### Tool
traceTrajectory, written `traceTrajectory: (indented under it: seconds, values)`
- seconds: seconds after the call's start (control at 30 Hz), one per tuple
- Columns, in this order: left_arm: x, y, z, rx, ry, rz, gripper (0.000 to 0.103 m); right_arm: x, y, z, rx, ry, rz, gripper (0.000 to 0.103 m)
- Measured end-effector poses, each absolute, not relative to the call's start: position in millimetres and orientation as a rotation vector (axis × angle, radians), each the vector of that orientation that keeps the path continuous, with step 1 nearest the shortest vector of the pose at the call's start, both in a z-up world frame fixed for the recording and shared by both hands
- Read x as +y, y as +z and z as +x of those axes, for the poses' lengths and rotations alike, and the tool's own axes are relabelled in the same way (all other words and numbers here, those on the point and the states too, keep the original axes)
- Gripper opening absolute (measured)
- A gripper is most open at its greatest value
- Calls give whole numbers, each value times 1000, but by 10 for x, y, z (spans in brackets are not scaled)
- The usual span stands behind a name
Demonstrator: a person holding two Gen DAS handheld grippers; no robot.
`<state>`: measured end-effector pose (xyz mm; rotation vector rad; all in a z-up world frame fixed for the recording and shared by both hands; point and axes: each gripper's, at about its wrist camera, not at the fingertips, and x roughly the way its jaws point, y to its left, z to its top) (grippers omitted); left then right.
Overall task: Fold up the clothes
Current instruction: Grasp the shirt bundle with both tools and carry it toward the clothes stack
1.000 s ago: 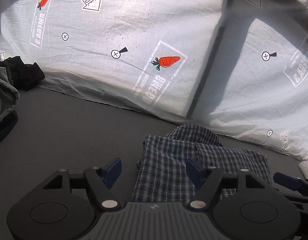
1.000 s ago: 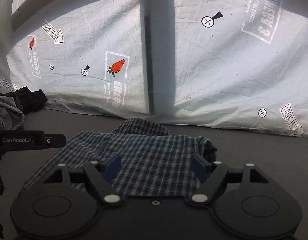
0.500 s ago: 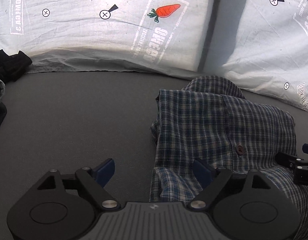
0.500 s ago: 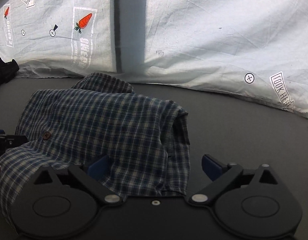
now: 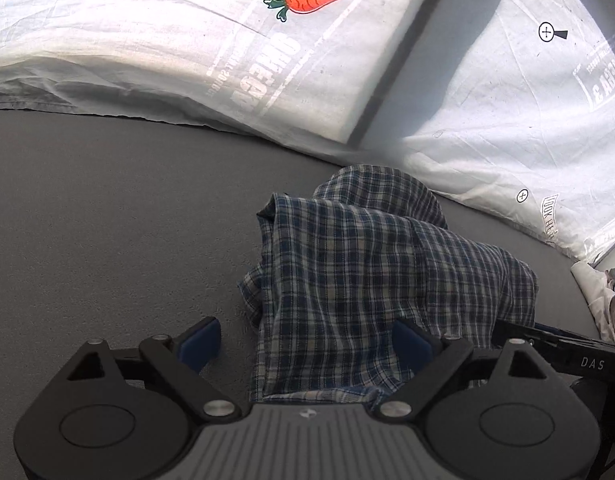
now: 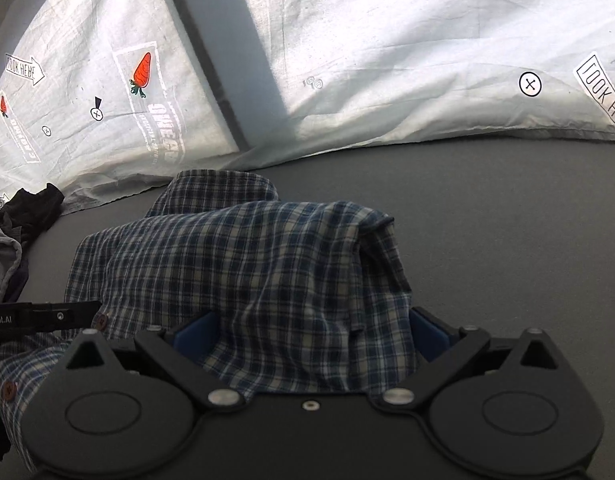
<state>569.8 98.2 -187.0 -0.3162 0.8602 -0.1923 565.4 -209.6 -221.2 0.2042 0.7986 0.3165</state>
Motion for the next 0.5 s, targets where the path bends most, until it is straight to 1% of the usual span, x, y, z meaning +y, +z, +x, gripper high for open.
traceTrajectory:
  seconds: [0.07,0.1,0.13,0.17,0.2,0.23,0.3,0.33,0.4,0.5]
  values:
    - [974,-1874,5698,856,-218,-343,88,-2068,-2212,5653,800,344,239,101]
    - [964,-1875,5695,856,-229,-363,78,-2057,-2211,5653,803,359,264,100]
    - [955,-1881,5690,855,-234,-394,63,-2045,-2210,5654,806,373,290,100]
    - [942,-1891,5679,854,-239,-433,57,-2021,-2201,5653,814,396,310,96]
    - [916,-1901,5661,854,-242,-462,44,-1991,-2190,5649,826,424,330,81]
    - [874,-1904,5636,853,-242,-474,33,-1963,-2178,5627,835,433,336,75]
    - [787,-1874,5573,849,-235,-460,26,-1908,-2153,5572,847,435,334,61]
    - [755,-1849,5536,855,-237,-460,22,-1887,-2130,5534,853,433,329,58]
    - [713,-1783,5433,866,-244,-469,21,-1874,-2061,5434,874,424,341,49]
    - [636,-1648,5157,871,-267,-455,19,-1840,-1883,5131,869,429,338,39]
